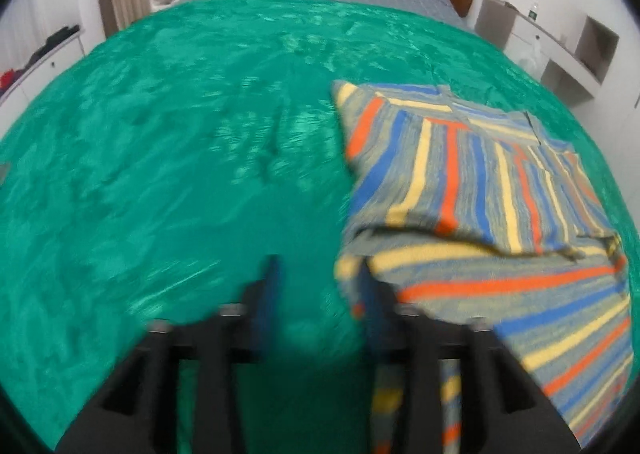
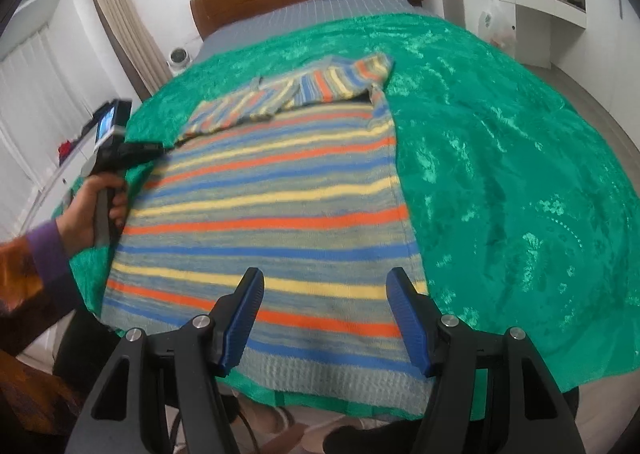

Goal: Fold small clothes
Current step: 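Fold the held sleeve across the sweater body with the left gripper, then release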

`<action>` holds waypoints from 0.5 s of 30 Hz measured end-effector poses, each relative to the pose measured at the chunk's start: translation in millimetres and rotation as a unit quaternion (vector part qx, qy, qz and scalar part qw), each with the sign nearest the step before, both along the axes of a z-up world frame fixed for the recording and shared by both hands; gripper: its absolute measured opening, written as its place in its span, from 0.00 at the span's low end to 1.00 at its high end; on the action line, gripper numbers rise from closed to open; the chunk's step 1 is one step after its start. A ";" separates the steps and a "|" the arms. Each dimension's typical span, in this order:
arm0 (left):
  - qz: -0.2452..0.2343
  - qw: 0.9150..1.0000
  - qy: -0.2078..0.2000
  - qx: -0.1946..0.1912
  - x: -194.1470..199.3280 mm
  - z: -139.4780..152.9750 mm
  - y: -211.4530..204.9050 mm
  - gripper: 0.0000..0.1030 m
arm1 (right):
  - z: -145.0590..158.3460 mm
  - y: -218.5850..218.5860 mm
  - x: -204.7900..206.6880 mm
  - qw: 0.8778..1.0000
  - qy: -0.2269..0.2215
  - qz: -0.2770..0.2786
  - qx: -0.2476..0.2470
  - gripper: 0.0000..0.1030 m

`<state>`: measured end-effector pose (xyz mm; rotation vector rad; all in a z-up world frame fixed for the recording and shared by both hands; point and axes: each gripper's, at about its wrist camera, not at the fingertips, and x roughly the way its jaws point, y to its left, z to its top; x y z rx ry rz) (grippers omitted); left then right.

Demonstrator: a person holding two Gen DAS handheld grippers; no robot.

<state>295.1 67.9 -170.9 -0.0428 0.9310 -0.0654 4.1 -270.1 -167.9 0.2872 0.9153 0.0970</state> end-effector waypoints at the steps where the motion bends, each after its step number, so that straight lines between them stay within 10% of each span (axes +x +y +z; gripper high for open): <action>1: 0.004 1.000 -0.006 0.002 -7.3 2.8 4.3 0.72 | -0.3 0.6 0.3 1.000 -0.002 0.001 0.001 0.62; 8: 0.020 0.999 -0.041 0.009 -57.9 2.8 46.4 0.94 | -9.9 -9.9 10.6 1.000 -0.007 -0.006 -0.022 0.62; 15: 0.081 0.995 -0.050 0.007 -20.2 -4.0 82.1 0.96 | -13.0 -75.7 70.5 0.991 -0.038 -0.059 -0.110 0.66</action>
